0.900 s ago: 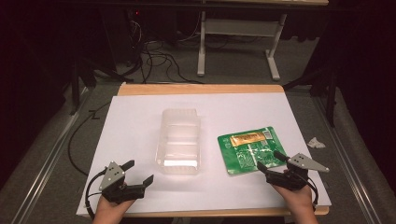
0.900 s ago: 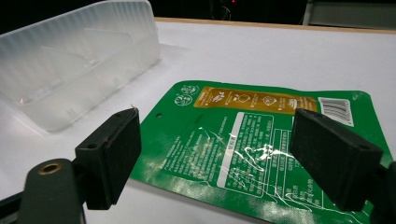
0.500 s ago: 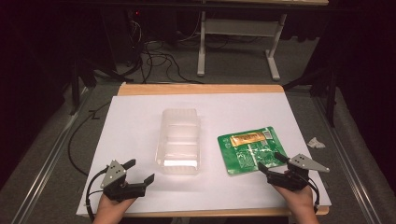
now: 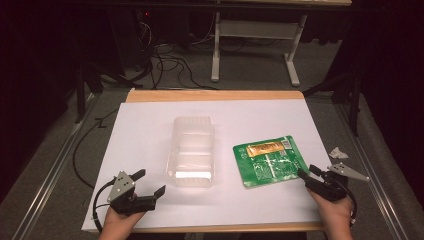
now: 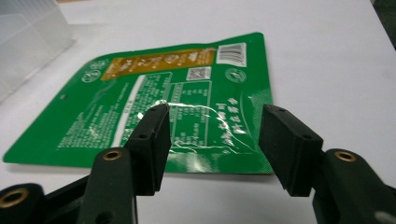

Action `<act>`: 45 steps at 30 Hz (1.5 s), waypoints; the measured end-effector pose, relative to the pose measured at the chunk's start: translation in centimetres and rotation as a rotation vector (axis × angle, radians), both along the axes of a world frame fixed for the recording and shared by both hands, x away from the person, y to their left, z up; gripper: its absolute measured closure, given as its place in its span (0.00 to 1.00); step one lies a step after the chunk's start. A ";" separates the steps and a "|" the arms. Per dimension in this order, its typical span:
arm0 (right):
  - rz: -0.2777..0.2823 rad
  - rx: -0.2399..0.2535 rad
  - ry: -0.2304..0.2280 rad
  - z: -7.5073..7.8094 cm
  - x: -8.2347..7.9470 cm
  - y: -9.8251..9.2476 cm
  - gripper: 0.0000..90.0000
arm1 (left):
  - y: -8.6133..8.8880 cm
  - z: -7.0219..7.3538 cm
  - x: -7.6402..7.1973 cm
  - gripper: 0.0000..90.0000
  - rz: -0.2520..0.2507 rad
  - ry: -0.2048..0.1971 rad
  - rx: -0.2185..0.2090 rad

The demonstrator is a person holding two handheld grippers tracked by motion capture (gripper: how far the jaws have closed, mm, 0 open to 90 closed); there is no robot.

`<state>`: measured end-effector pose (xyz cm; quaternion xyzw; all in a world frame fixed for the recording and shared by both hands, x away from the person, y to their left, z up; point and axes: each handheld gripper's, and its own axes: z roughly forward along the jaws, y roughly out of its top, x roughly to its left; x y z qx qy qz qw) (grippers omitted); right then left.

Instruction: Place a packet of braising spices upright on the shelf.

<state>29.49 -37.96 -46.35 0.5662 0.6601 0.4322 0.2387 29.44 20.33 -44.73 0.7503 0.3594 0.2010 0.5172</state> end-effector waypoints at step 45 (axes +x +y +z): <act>0.156 -0.100 0.207 0.0 -1.6 1.8 1.00 | -0.3 0.1 -0.1 0.13 -0.024 -0.019 0.006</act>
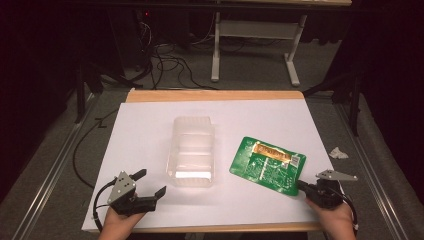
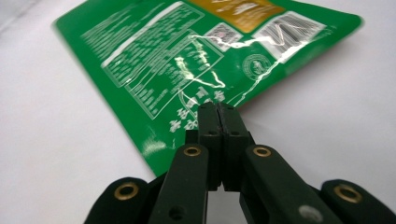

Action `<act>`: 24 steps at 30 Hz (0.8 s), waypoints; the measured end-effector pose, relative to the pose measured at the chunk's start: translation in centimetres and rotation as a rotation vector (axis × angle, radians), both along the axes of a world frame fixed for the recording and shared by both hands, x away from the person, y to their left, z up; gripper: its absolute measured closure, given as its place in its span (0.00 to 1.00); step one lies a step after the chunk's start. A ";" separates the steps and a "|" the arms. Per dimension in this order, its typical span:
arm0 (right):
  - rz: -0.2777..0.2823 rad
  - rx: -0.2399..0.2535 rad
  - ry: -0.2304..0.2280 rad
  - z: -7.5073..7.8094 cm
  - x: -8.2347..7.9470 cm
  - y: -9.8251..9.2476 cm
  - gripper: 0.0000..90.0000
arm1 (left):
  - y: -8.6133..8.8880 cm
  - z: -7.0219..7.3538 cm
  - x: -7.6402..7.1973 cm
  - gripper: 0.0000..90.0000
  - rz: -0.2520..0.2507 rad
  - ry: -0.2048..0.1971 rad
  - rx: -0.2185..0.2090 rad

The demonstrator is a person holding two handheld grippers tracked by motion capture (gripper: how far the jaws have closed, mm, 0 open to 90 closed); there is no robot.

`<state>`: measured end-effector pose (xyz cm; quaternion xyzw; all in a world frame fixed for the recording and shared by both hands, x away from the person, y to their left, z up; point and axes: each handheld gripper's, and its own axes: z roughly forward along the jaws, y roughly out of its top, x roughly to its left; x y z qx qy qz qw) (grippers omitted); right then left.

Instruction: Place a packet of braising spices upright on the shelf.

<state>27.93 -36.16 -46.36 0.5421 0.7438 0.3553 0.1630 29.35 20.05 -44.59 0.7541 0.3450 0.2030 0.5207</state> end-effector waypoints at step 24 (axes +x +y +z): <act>-0.233 0.093 0.037 -0.8 8.4 -4.2 0.65 | 0.1 -0.1 0.0 0.13 0.010 0.001 0.010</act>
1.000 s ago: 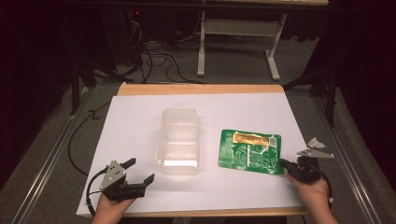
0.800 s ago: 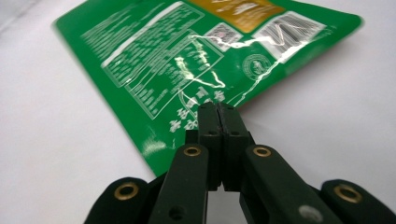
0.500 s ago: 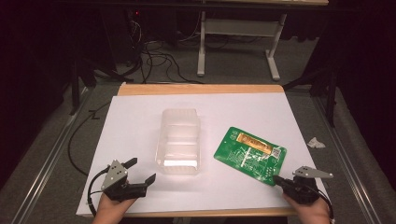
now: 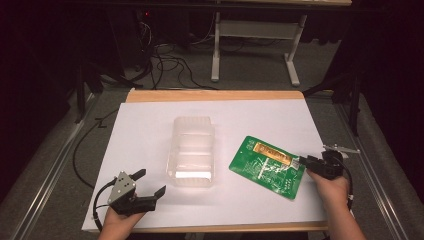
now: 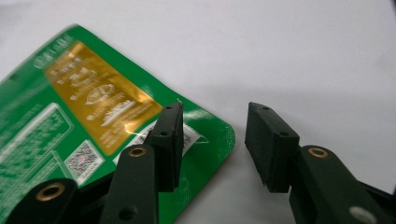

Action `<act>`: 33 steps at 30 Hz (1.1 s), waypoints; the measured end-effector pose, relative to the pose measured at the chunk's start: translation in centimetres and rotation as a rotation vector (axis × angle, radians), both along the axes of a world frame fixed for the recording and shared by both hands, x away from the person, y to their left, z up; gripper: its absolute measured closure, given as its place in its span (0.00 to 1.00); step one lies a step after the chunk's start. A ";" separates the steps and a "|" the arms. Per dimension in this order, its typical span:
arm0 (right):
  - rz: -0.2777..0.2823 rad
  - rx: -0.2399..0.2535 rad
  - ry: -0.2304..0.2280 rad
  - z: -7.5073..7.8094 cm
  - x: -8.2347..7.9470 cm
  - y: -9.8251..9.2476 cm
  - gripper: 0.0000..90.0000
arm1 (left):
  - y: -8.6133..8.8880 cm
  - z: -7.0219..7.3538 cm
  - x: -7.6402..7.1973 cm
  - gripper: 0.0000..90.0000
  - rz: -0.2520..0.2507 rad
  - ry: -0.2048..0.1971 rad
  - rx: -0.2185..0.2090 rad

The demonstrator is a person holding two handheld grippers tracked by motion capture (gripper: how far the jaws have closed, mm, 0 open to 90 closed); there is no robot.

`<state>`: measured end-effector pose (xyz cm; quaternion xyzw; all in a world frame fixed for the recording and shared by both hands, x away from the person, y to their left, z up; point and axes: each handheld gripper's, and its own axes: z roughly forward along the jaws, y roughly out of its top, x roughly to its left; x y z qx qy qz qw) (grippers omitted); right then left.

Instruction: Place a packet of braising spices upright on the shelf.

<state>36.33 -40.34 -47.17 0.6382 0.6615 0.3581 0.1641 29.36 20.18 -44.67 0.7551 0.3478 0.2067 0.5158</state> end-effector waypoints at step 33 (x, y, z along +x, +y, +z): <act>0.175 0.028 -0.098 1.8 -10.8 2.6 0.79 | -0.6 0.1 -0.1 0.13 -0.015 -0.011 0.013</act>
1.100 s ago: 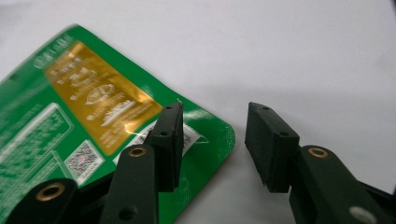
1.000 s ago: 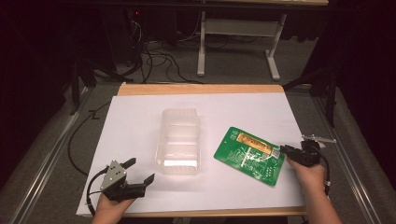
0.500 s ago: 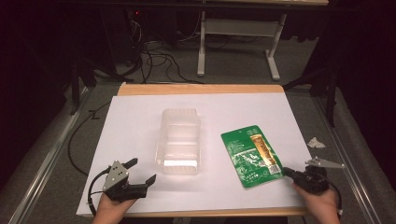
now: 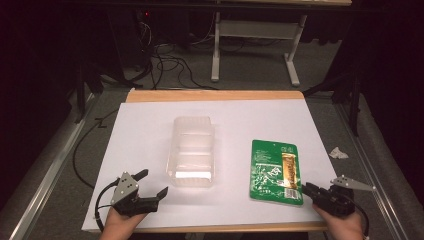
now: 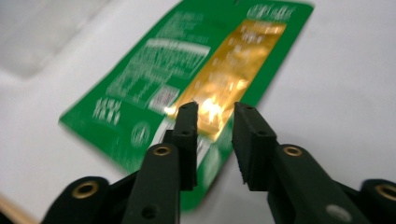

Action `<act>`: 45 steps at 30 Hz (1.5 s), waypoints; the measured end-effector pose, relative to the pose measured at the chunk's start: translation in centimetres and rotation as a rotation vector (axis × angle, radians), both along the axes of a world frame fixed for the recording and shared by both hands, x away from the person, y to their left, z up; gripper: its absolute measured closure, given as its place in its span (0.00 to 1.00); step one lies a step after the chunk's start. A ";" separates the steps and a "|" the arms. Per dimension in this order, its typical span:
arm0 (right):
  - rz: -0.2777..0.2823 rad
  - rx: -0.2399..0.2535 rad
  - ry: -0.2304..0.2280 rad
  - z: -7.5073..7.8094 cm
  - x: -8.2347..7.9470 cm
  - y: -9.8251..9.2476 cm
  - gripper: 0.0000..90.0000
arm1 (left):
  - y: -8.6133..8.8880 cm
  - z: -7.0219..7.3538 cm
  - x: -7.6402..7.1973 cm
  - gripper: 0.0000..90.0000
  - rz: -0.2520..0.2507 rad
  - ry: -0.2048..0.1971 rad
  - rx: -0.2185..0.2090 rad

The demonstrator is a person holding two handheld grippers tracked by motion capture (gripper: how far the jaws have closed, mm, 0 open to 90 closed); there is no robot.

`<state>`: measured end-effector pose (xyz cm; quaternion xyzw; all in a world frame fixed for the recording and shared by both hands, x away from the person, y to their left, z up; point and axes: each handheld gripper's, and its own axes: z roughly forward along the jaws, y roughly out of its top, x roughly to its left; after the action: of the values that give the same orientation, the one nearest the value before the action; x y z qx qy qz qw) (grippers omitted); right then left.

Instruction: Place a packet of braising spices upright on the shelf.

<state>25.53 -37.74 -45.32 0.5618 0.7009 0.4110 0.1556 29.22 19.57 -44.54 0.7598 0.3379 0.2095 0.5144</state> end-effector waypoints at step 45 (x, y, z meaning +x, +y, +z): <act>-0.162 0.098 0.133 -2.1 15.1 -0.5 0.70 | 0.7 0.2 0.0 0.13 0.011 -0.012 -0.014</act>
<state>40.66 -38.23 -47.43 0.6494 0.6412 0.3926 0.1140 29.24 20.23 -44.36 0.7532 0.3405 0.2145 0.5204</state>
